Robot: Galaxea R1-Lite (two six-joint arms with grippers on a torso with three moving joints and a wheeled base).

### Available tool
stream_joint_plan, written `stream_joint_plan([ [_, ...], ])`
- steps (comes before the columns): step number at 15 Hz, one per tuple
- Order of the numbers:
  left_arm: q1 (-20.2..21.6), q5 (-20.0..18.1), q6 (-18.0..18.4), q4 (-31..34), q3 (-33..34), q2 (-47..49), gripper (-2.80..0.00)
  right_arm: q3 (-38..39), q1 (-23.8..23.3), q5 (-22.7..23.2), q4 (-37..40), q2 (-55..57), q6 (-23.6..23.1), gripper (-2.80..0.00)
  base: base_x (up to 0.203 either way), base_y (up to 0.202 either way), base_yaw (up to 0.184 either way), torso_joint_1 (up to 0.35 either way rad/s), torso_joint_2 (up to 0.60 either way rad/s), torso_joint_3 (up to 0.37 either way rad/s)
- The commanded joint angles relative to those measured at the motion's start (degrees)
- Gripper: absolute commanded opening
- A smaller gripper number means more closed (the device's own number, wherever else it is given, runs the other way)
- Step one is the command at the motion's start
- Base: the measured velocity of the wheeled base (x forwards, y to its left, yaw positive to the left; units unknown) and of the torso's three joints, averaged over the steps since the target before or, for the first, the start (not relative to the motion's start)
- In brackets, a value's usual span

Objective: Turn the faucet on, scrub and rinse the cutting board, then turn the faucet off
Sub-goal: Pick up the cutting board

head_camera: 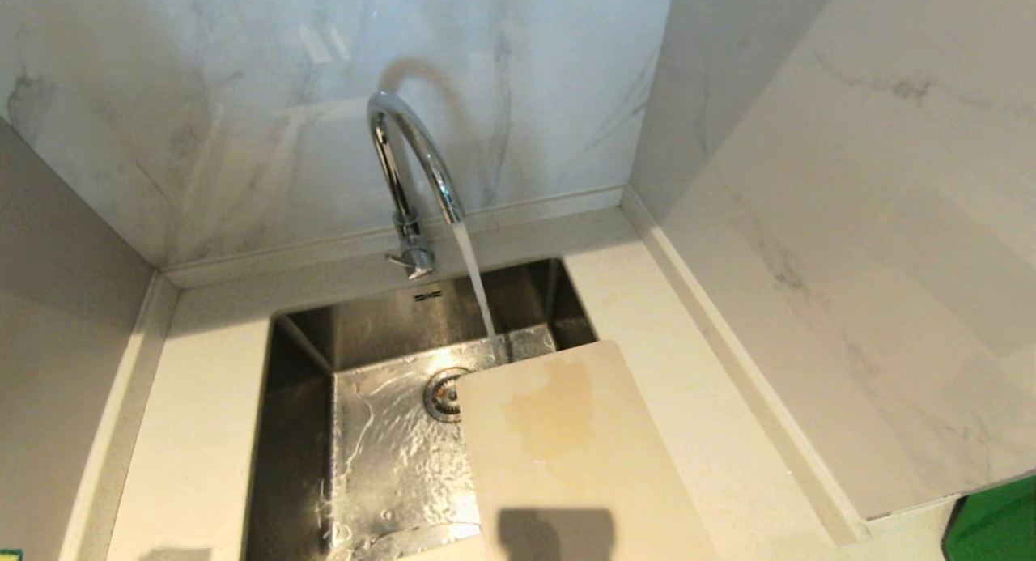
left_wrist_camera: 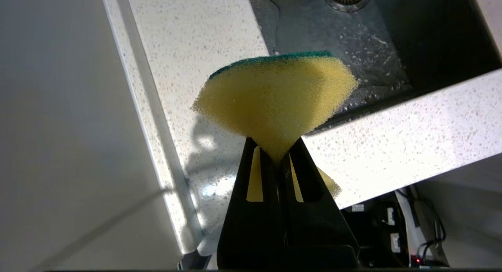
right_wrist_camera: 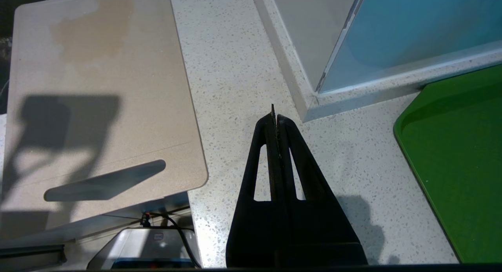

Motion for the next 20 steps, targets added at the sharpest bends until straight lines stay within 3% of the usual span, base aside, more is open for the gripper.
stream_joint_plan([
  [1,0.00,0.03,0.13,-1.15,3.90,-5.75,-2.80,0.01,0.03,0.07,0.08,-0.09,-0.03,-2.80,0.000,0.000,0.000,0.000,0.00,0.000],
  [9,0.00,1.64,0.24,-5.07,11.17,-13.62,-2.80,0.01,-0.06,0.01,0.02,-0.09,-0.03,-2.80,0.000,0.000,0.000,0.000,0.00,0.000],
  [20,0.87,1.35,1.32,-5.16,11.29,-28.60,-2.80,0.01,-0.03,0.03,0.04,-0.09,-0.03,-2.80,0.000,0.000,0.000,0.000,0.00,0.000],
])
